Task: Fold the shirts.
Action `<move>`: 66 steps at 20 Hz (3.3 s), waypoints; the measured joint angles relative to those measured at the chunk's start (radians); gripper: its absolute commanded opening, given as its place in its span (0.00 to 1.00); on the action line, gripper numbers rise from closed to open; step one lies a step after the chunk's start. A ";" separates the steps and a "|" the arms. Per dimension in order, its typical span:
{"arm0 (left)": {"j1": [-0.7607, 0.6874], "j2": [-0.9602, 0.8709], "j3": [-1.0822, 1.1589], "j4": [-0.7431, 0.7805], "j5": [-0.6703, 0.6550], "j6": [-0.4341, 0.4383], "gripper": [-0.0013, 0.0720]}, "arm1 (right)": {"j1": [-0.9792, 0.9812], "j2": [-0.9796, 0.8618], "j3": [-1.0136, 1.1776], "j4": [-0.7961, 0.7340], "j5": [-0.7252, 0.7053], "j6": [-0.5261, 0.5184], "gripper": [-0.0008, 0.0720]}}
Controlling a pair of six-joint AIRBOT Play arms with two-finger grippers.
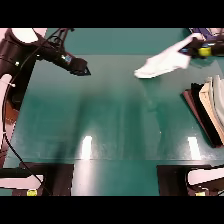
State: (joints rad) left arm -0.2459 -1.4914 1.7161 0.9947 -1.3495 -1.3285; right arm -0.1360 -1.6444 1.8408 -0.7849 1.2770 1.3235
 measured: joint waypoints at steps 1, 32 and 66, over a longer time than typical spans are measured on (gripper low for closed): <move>-0.019 0.000 0.000 0.000 0.007 0.000 0.05 | -0.061 0.011 0.000 -0.011 0.000 0.002 0.03; -0.103 0.000 0.000 -0.002 0.075 -0.001 0.05 | -0.795 0.472 -0.428 -0.322 0.245 -0.075 0.32; -0.103 0.000 0.000 -0.007 0.085 0.001 0.06 | 0.168 0.578 -0.539 -0.185 -0.168 -0.068 0.03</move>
State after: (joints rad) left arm -0.3489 -1.4914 1.7161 0.9874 -1.2640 -1.3277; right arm 0.0319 -1.0660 1.3018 -0.9695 1.1088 1.2552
